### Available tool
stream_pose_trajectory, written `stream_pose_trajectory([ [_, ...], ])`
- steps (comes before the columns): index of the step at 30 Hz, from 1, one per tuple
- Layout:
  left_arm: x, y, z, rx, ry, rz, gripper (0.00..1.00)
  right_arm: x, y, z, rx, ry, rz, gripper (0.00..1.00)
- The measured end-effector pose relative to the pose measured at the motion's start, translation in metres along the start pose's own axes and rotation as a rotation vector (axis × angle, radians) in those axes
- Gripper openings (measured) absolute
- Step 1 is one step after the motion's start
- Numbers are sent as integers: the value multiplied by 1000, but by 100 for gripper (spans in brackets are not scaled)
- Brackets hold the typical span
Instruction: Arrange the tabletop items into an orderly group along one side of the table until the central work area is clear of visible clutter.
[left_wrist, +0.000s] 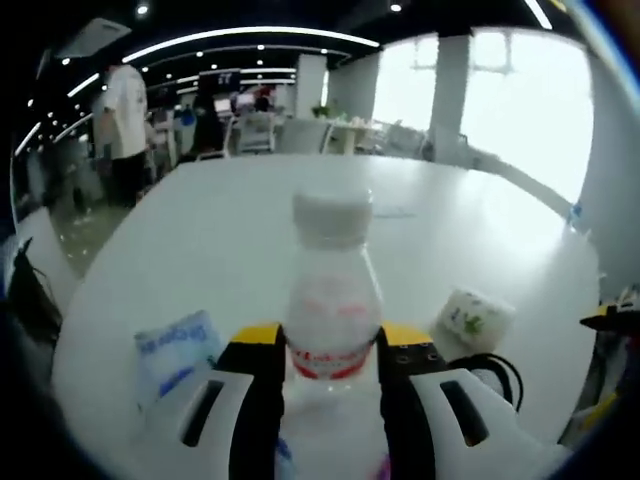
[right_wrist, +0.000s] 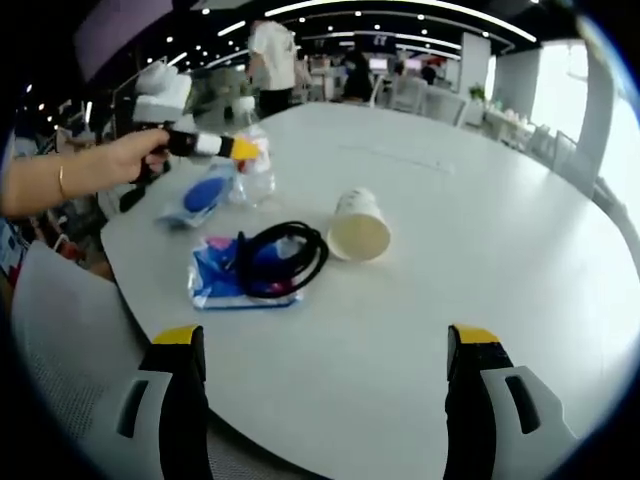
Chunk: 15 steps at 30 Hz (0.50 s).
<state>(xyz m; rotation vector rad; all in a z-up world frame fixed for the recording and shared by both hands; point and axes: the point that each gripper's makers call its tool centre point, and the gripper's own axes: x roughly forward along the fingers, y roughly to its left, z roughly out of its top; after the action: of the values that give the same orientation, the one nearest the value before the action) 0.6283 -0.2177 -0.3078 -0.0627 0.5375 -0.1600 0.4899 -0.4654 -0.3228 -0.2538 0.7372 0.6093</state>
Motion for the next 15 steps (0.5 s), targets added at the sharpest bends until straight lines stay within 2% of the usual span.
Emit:
stream_pose_trajectory([
  [4,-2,1,-1,-18,-33,31,33,-1,2,3,-1,-13,7,99],
  [9,-1,0,-1,-17,-47,52,33,-2,5,8,-6,-41,17,100],
  [15,-5,3,-2,-75,-72,98,33,-3,7,13,-12,-67,26,100],
])
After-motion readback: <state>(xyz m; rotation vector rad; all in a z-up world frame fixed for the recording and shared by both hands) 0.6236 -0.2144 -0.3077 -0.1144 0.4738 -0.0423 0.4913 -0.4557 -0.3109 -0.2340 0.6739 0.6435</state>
